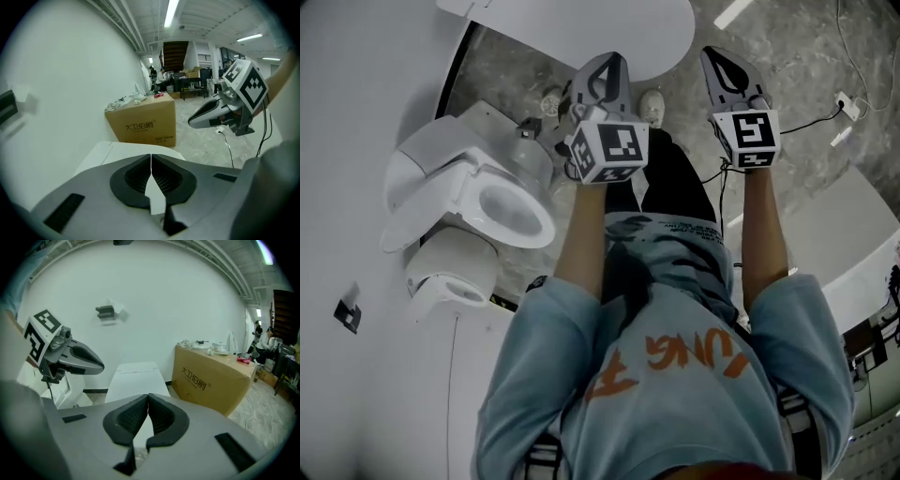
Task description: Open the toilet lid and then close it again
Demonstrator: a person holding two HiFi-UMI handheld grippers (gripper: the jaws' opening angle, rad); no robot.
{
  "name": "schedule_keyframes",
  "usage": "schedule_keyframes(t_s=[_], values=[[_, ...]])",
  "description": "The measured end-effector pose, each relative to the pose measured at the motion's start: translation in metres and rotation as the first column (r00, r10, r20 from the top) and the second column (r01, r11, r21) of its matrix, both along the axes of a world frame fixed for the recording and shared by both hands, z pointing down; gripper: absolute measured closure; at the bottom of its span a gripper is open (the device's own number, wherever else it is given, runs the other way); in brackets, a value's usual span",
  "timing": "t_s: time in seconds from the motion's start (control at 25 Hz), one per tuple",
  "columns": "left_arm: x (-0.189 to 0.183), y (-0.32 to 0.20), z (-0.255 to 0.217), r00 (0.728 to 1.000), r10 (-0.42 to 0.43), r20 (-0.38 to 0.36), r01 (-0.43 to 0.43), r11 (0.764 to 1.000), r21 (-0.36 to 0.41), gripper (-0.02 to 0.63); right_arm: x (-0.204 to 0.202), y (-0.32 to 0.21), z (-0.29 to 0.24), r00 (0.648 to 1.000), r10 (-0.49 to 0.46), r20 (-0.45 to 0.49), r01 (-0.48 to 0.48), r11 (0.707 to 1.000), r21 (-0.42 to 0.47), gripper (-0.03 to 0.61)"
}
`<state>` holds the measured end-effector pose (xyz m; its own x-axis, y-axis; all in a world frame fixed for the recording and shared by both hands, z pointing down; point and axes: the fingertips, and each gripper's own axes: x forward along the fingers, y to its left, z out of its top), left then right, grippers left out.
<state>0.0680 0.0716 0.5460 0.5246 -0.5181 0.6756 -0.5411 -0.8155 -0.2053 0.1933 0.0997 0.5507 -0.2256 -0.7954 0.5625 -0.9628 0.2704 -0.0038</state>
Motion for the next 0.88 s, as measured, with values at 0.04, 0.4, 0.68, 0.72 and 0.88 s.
schedule_keyframes(t_s=[0.04, 0.4, 0.68, 0.72, 0.88], values=[[0.001, 0.002, 0.012, 1.0, 0.006, 0.012, -0.005, 1.0, -0.007, 0.586, -0.002, 0.001, 0.012, 1.0, -0.03, -0.009, 0.029, 0.999, -0.019, 0.563], [0.011, 0.03, 0.113, 0.995, 0.047, 0.084, -0.039, 0.995, -0.086, 0.567, -0.024, 0.027, 0.118, 0.961, -0.256, -0.102, 0.236, 0.955, -0.179, 0.432], [0.006, 0.055, 0.194, 0.958, 0.16, 0.238, -0.127, 0.98, -0.15, 0.343, -0.028, 0.041, 0.185, 0.845, -0.462, -0.269, 0.391, 0.878, -0.277, 0.36], [0.006, 0.058, 0.202, 0.949, 0.185, 0.255, -0.15, 0.977, -0.153, 0.33, -0.029, 0.041, 0.193, 0.818, -0.493, -0.296, 0.415, 0.863, -0.289, 0.354], [0.009, 0.066, 0.229, 0.902, 0.266, 0.341, -0.23, 0.963, -0.143, 0.289, -0.037, 0.042, 0.221, 0.676, -0.621, -0.396, 0.518, 0.783, -0.344, 0.322]])
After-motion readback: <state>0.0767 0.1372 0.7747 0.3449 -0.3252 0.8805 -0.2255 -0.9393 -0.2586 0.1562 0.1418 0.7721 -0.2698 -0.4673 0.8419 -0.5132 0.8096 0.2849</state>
